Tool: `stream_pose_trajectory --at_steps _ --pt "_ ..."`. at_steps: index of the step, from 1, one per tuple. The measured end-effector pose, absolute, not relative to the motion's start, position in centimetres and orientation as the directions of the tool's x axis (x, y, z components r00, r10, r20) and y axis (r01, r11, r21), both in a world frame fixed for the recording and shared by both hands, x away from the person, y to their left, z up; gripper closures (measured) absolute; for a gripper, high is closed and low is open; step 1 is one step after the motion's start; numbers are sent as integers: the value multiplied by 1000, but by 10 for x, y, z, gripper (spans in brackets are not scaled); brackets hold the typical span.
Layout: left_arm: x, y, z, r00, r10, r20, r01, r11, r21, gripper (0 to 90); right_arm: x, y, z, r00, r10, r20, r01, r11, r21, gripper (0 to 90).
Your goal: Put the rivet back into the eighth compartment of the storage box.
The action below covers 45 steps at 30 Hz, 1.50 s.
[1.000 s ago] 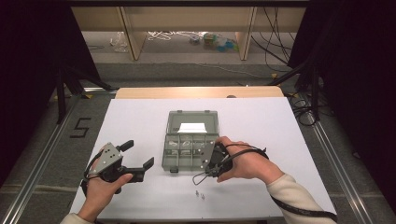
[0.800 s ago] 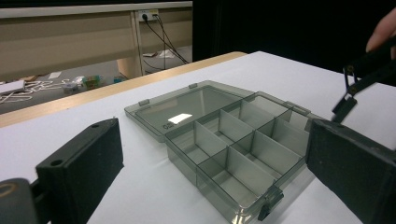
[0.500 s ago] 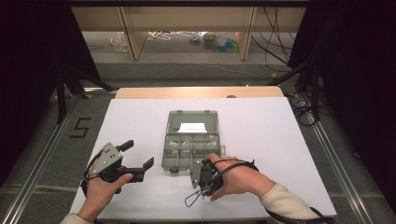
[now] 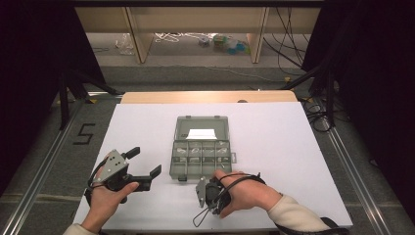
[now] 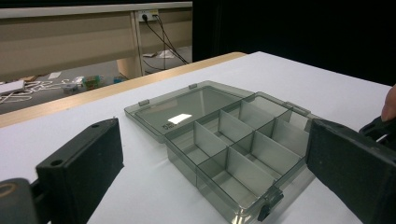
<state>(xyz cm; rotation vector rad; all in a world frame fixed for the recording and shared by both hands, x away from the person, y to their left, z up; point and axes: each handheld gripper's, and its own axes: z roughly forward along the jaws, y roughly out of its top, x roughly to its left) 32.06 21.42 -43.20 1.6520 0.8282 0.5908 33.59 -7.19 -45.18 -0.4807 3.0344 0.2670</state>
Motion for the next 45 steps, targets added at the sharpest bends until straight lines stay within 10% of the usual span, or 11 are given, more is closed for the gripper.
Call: stream_pose_trajectory --at_steps 45 --pt "321 214 -432 627 777 -50 211 -108 972 39 335 -71 -455 -937 -349 8 -344 926 156 799"
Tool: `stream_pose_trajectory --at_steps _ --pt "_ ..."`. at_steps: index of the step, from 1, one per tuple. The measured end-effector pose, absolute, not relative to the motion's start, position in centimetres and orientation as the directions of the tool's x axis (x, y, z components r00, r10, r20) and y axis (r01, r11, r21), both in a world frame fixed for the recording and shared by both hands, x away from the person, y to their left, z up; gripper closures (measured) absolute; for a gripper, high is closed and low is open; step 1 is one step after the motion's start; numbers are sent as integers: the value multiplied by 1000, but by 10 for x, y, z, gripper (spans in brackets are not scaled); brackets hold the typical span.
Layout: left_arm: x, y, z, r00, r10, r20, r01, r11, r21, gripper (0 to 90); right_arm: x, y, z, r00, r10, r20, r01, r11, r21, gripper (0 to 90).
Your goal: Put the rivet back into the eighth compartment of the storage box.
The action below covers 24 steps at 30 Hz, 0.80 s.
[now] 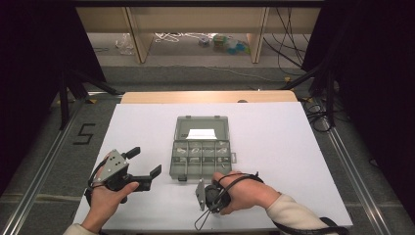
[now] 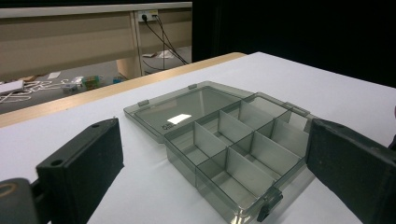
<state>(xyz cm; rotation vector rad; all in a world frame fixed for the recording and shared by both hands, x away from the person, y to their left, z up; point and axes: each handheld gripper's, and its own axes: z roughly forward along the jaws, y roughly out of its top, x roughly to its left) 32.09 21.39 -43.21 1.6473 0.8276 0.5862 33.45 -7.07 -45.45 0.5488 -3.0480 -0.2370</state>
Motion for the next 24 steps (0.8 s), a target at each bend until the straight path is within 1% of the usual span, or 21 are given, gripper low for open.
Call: stream_pose_trajectory --at_steps 6,9,13,18,24 --pt "321 214 -432 628 777 -50 210 -107 972 39 333 -71 -454 -943 -333 -1 -330 933 144 800" --pt "321 214 -432 628 777 -50 209 -107 972 39 334 -70 -453 -937 -349 -7 -346 926 148 800" --pt "321 214 -432 628 777 -50 209 -106 972 39 333 -70 -453 -940 -340 -10 -338 930 144 800" --pt "321 214 -432 627 777 -51 210 -106 972 39 334 -71 -451 -942 -337 -5 -333 929 160 800" --pt "321 214 -432 627 778 -50 210 -106 972 39 336 -73 -445 -946 -322 -38 -324 933 156 800"
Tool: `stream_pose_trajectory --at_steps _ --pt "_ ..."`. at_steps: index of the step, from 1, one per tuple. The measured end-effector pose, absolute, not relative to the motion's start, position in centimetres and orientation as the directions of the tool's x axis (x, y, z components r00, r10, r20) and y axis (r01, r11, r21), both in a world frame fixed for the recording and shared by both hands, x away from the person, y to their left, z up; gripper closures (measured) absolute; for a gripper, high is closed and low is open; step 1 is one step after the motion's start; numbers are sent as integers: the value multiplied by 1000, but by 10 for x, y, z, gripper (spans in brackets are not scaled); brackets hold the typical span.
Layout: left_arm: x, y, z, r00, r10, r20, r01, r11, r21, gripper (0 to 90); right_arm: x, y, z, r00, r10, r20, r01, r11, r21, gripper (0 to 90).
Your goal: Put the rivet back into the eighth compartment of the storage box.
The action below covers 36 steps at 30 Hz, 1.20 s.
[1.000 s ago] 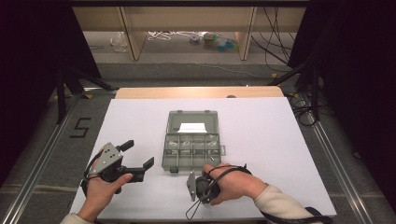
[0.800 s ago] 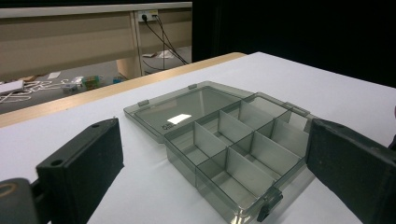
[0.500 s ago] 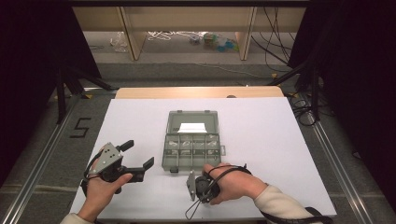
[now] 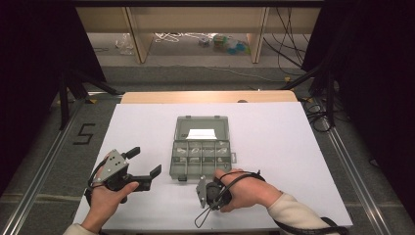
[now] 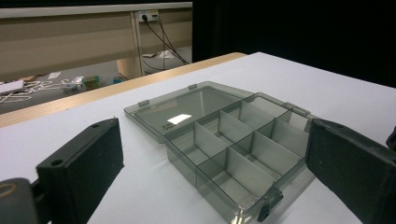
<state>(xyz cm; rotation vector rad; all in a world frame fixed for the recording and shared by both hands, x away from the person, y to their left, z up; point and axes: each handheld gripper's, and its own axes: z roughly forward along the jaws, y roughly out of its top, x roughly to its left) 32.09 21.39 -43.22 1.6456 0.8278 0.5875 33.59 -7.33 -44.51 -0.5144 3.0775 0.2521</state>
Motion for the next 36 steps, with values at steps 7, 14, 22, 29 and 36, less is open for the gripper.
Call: stream_pose_trajectory --at_steps 7,14,22,29,36 --pt "321 214 -432 626 778 -51 210 -106 972 39 339 -76 -440 -947 -316 -50 -320 933 164 800" --pt "321 214 -432 626 778 -50 210 -106 972 39 344 -79 -437 -948 -313 -59 -318 933 168 800" --pt "322 214 -432 629 776 -46 204 -108 973 40 352 -86 -428 -960 -266 -83 -277 946 169 801" --pt "322 214 -433 629 776 -46 202 -106 974 39 362 -94 -417 -969 -209 -128 -231 954 192 801" --pt "322 214 -432 626 778 -46 205 -108 973 39 374 -107 -407 -973 -164 -164 -195 961 196 800"
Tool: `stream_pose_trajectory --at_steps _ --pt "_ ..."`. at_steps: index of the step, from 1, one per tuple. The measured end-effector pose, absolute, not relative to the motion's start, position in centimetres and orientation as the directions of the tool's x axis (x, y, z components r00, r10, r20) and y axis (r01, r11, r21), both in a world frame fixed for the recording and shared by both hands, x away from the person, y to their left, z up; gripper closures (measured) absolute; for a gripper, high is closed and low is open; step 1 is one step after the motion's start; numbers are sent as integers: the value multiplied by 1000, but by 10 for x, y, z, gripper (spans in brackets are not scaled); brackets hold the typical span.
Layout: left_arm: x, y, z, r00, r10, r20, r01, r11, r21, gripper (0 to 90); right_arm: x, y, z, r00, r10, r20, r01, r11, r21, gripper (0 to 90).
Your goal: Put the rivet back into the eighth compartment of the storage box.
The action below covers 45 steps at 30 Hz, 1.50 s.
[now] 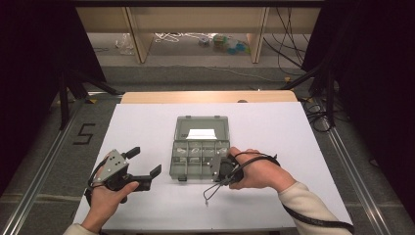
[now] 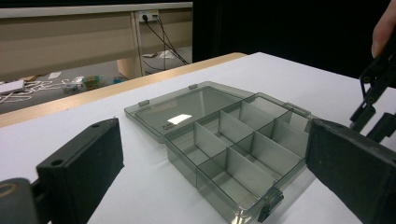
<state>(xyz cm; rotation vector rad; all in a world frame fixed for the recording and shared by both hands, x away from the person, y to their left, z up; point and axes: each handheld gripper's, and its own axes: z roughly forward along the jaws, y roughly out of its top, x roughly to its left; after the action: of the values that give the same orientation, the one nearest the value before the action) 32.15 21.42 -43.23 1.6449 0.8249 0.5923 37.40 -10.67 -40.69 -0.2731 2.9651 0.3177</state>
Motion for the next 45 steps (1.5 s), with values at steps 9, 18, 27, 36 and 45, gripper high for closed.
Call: stream_pose_trajectory --at_steps 9,18,27,36,45 --pt "322 214 -433 628 776 -56 204 -95 974 39 388 -117 -398 -967 -117 -226 -165 964 207 800" --pt "322 214 -432 627 778 -46 204 -107 973 40 397 -119 -402 -960 -76 -268 -137 966 219 800" --pt "322 214 -432 626 778 -45 205 -108 973 40 401 -119 -403 -951 -63 -304 -136 965 225 799" --pt "322 214 -432 627 778 -45 204 -108 973 40 404 -119 -403 -936 -21 -352 -110 965 237 676" --pt "322 215 -432 628 777 -43 203 -110 973 39 394 -113 -404 -947 -47 -317 -131 959 251 492"
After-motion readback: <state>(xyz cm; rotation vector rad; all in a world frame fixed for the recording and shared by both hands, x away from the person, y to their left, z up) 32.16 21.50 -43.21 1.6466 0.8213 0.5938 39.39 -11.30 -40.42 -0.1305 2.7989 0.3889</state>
